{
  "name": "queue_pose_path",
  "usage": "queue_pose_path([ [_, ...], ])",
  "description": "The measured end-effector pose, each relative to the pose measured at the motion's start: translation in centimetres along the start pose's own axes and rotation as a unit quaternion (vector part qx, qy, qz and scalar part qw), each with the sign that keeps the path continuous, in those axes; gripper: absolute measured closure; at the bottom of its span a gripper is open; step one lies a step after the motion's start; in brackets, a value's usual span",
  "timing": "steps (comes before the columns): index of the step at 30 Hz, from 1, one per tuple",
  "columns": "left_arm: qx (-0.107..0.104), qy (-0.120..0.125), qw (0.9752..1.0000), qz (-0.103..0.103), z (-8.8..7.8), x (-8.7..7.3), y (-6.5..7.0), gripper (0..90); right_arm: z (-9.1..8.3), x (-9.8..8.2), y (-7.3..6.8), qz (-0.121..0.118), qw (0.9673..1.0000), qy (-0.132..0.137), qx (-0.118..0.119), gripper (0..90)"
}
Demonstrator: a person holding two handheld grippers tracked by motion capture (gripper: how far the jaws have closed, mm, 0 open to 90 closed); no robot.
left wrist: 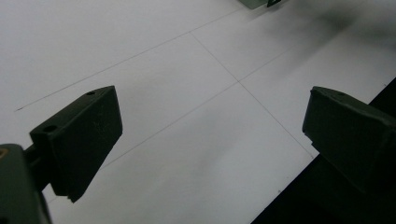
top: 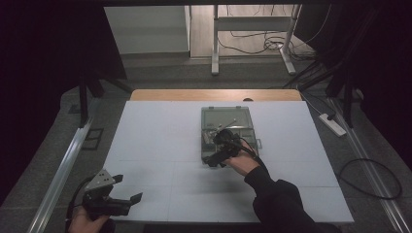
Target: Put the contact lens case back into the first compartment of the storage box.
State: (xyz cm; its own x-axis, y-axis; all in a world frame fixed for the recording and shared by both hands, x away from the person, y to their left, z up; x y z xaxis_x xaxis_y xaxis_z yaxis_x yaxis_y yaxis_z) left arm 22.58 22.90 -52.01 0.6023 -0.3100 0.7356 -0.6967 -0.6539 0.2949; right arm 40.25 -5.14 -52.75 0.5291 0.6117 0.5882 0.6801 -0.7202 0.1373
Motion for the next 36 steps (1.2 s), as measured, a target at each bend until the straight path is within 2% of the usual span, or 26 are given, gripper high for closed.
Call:
queue_pose_path([
  [13,-0.001,-0.004,1.0000,0.008,0.1,0.0,0.2,4.7,-1.6,-0.8,0.2,0.001,0.9995,0.025,0.018,0.0],
  [20,-0.002,-0.002,1.0000,0.009,0.0,0.0,0.2,4.7,-2.4,-1.5,0.5,-0.001,0.9994,0.030,0.016,0.0],
  [25,-0.002,-0.001,1.0000,0.008,0.0,0.0,0.2,4.7,-3.1,-1.9,0.6,0.006,0.9992,0.037,0.015,0.0],
  [36,0.000,-0.002,1.0000,0.008,0.0,0.0,0.2,4.7,-4.4,-3.6,0.9,0.010,0.9991,0.038,0.017,0.0],
])
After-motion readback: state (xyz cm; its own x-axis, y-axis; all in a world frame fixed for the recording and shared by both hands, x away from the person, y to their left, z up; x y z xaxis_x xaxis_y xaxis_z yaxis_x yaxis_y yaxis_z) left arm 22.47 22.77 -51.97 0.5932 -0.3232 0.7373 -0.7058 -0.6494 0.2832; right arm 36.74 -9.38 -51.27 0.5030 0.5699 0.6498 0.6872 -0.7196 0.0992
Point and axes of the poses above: each handheld gripper's, and its own axes: z roughly forward along the jaws, x roughly out of its top, y roughly to its right, the point moved 7 cm from there along z, roughly forward along the jaws, and after that the axes turned 15 degrees about -x, right-handed, at the moved point
